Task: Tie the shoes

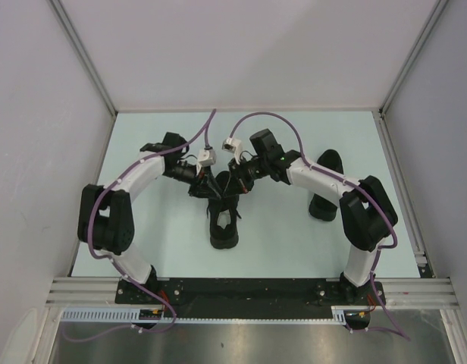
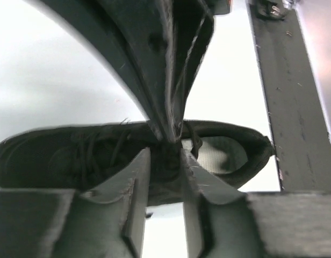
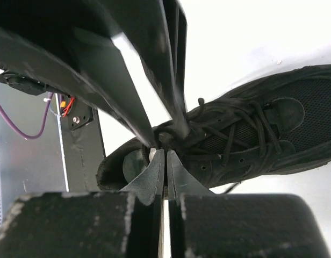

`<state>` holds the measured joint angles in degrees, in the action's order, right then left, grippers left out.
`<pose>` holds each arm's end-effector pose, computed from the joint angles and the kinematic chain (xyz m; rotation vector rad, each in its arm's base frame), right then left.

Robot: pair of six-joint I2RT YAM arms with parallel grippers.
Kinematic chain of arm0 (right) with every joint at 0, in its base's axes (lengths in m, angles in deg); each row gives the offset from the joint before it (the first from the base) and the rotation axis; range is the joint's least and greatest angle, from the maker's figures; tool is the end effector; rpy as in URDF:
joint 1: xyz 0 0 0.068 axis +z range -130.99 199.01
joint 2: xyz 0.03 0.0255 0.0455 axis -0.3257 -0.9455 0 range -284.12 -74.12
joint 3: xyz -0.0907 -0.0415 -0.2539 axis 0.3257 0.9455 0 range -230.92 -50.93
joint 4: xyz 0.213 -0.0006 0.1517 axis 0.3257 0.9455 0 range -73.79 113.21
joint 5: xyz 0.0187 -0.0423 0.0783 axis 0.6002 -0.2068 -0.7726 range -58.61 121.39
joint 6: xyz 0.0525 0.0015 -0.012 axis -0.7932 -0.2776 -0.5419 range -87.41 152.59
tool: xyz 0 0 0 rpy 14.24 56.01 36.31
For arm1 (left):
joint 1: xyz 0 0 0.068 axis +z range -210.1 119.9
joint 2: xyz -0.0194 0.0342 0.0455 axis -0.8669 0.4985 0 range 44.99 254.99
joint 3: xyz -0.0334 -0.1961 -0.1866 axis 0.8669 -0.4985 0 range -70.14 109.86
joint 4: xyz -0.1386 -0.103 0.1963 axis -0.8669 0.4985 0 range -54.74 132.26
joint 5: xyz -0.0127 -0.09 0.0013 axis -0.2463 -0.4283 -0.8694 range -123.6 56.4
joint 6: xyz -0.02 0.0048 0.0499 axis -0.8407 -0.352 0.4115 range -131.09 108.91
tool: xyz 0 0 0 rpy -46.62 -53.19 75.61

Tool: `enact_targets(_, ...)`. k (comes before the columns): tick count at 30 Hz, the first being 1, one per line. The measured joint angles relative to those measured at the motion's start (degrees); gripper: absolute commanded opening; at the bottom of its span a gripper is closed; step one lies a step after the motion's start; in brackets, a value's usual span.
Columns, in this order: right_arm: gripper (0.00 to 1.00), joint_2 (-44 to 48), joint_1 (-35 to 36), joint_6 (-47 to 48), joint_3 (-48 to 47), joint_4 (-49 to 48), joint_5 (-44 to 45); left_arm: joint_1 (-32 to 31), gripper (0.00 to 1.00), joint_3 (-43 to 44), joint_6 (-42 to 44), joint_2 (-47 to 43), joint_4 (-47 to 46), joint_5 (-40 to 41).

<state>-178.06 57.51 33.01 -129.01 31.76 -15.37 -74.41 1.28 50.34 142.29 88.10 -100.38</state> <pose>0.3002 0.2719 0.2519 -1.1849 2.0109 1.2735 0.2994 -0.1102 0.2360 1.4715 1.6578 -1.2493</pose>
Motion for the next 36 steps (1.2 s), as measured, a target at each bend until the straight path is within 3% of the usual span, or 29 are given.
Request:
enact_targets(5, 0.00, 0.0, -0.1, -2.1, 0.1, -0.5, 0.0, 4.5, 0.39, -10.2, -9.0, -13.2, -14.4, 2.3)
enact_targets(8, 0.00, -0.1, -0.2, -3.7, 0.1, -1.0, 0.0, 4.7, 0.39, -13.1, -10.0, -22.8, -19.9, 4.2)
enact_targets(11, 0.00, -0.4, -0.4, -5.2, 0.1, -1.6, 0.0, 2.0, 0.41, -13.8, -5.7, -28.6, -21.0, 6.4)
enact_targets(15, 0.00, -0.9, -0.5, -6.9, 0.2, -2.2, 0.0, -6.1, 0.42, -20.0, 4.9, -34.1, -20.6, 13.0)
enact_targets(23, 0.00, -1.4, -0.7, -8.4, 0.3, -2.6, -0.1, -17.4, 0.45, -29.4, 17.8, -35.9, -22.6, 24.0)
enact_targets(28, 0.00, -1.4, -1.0, -8.5, 0.4, -2.6, -0.2, -18.3, 0.49, -30.4, 22.4, -35.6, -25.7, 27.7)
enact_targets(36, 0.00, -1.5, -1.2, -8.6, 0.4, -2.6, -0.3, -18.3, 0.46, -30.4, 26.1, -32.7, -28.0, 29.2)
